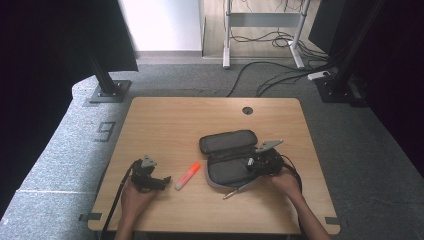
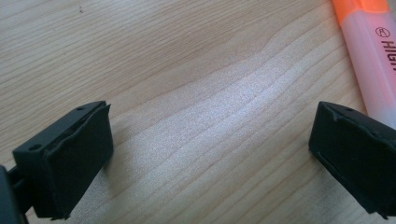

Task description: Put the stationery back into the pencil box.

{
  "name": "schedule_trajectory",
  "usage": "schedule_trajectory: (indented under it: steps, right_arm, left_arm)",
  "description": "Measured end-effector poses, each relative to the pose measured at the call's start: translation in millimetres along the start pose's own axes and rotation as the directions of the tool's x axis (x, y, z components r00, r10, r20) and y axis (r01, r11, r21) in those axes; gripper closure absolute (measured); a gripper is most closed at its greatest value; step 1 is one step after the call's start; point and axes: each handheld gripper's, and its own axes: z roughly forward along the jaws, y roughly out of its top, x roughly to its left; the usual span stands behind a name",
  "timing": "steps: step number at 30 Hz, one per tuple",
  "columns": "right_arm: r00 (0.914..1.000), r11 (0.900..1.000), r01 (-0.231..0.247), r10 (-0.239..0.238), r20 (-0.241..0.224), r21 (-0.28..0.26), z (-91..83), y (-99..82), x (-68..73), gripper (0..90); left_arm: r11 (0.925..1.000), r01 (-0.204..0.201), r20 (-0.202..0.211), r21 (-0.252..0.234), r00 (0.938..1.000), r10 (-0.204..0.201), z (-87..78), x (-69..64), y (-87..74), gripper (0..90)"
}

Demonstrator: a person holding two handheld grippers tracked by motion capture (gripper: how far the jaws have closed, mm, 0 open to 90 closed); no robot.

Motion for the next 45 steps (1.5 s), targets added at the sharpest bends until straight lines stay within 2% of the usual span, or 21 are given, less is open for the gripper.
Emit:
schedule_trajectory:
  steps: [4, 10, 17, 21, 34, 45]
  right_arm:
    - [1.0, 0.9997, -0.001, 0.001, 0.001, -0.025, -2.9, 2.1, 0.5, 36.5]
    - [0.9999, 0.9986, 0.012, -0.012, 0.001, -0.052, -11.6, 5.7, 6.0, 37.2]
    - [0.9986, 0.9965, 0.036, -0.039, -0.035, -0.075, -20.3, 8.8, 19.2, 38.5]
    - [0.9963, 0.9948, 0.043, -0.05, -0.07, -0.093, -23.6, 9.0, 27.9, 40.5]
    - [0.9893, 0.994, 0.077, -0.086, -0.118, -0.078, -22.6, 0.7, 51.6, 44.4]
    - [0.9769, 0.9907, 0.118, -0.128, -0.171, -0.068, -18.7, -5.8, 74.4, 49.0]
  left_arm:
    - [1.0, 0.0, 0.001, 0.0, 1.0, 0.0, 0.0, 0.0, 0.0, 0.0]
    - [1.0, 0.0, 0.001, 0.0, 1.0, 0.0, 0.0, 0.1, 0.0, 0.0]
    - [1.0, 0.0, 0.001, 0.0, 1.0, 0.0, 0.0, 0.1, 0.0, 0.0]
    - [1.0, -0.001, 0.001, 0.0, 1.0, 0.001, -0.1, 0.1, 0.0, 0.0]
    - [1.0, -0.001, 0.001, 0.0, 1.0, 0.001, -0.1, 0.1, 0.0, 0.0]
    - [1.0, -0.001, 0.001, 0.0, 1.0, 0.001, -0.1, 0.1, 0.0, 0.0]
